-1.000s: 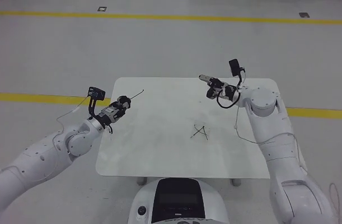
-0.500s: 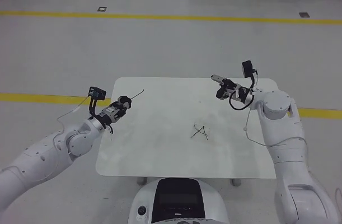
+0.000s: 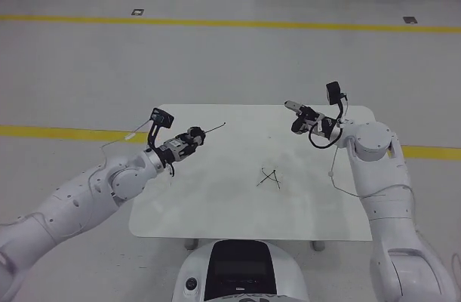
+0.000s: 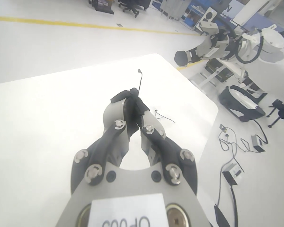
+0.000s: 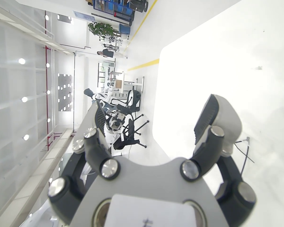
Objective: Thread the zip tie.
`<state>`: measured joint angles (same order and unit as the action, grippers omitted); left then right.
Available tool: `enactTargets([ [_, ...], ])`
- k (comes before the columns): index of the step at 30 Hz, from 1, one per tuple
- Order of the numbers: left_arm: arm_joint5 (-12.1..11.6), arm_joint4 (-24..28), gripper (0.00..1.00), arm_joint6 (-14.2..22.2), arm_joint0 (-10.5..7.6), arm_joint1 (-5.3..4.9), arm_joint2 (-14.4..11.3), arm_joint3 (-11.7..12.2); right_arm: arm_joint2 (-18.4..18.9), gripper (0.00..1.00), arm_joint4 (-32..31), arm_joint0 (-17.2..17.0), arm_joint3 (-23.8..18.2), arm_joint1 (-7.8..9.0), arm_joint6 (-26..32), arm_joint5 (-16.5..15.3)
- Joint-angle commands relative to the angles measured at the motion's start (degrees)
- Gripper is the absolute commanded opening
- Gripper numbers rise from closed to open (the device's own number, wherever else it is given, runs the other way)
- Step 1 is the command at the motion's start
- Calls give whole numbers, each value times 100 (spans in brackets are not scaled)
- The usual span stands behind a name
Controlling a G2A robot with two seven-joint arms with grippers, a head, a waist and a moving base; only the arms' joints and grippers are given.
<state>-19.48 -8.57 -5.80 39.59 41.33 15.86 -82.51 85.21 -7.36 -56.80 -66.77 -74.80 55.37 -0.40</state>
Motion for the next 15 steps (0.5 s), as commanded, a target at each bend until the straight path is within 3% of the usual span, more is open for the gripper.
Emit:
enactTargets([
  [1, 0, 133, 0, 207, -43, 100, -16, 13, 0, 100, 0, 0, 0, 0, 0, 0],
  [9, 0, 1008, 0, 1247, -151, 419, 12, -26, 0, 100, 0, 0, 0, 0, 0, 0],
  [15, 0, 1545, 0, 2078, -19, 556, 312, -44, 0, 100, 0, 0, 0, 0, 0, 0],
])
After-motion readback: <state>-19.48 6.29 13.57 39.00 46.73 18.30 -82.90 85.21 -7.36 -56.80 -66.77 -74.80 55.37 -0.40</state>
